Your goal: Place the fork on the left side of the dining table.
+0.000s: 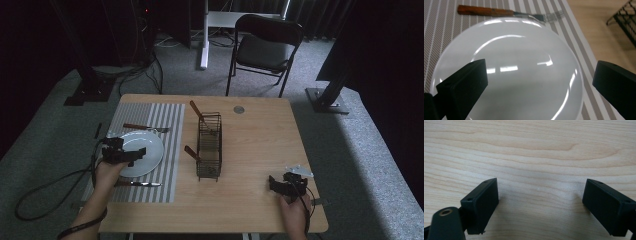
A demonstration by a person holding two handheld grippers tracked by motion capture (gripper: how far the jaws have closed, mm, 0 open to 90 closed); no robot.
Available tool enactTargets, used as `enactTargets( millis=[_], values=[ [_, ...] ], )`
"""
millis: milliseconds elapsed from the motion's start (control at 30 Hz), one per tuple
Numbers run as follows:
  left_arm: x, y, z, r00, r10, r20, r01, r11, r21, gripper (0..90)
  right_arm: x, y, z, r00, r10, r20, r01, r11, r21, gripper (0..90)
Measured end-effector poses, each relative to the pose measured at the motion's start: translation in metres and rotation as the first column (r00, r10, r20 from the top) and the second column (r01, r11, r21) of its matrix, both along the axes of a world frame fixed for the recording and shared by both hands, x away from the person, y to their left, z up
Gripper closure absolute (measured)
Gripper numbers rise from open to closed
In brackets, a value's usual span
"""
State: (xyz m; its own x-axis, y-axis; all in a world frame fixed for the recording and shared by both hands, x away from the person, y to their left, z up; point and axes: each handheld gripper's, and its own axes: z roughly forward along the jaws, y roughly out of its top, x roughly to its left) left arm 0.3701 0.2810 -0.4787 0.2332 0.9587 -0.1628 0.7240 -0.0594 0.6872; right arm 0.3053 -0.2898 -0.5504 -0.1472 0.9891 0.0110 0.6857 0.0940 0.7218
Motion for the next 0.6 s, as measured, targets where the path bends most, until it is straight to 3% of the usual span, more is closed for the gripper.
enactTargets(
  millis=[167, 233, 300, 400, 600],
  values=[
    [-0.012, 0.002, -0.003, 0.9992, 0.030, 0.025, -0.030, 0.9995, -0.011, 0.0, 0.000, 0.000, 0.000, 1.0000, 0.000, 0.000, 0.000, 1.000, 0.000, 13.1],
    [-0.016, 0.003, -0.004, 0.9990, 0.031, 0.032, -0.031, 0.9995, -0.005, 0.0, 0.000, 0.000, 0.000, 1.0000, 0.000, 0.000, 0.000, 1.000, 0.000, 13.1],
    [-0.023, 0.003, -0.005, 0.9983, 0.037, 0.045, -0.038, 0.9989, 0.028, 0.0, 0.000, 0.000, 0.000, 1.0000, 0.000, 0.000, 0.000, 1.000, 0.000, 13.0],
    [-0.031, 0.003, -0.005, 0.9977, 0.034, 0.058, -0.036, 0.9991, 0.024, 0.0, 0.000, 0.000, 0.000, 1.0000, 0.000, 0.000, 0.000, 1.000, 0.000, 13.1],
    [-0.044, 0.005, -0.010, 0.9971, 0.043, 0.062, -0.044, 0.9988, 0.023, 0.0, 0.000, 0.000, 0.000, 1.0000, 0.000, 0.000, 0.000, 1.000, 0.000, 13.1]
  ],
)
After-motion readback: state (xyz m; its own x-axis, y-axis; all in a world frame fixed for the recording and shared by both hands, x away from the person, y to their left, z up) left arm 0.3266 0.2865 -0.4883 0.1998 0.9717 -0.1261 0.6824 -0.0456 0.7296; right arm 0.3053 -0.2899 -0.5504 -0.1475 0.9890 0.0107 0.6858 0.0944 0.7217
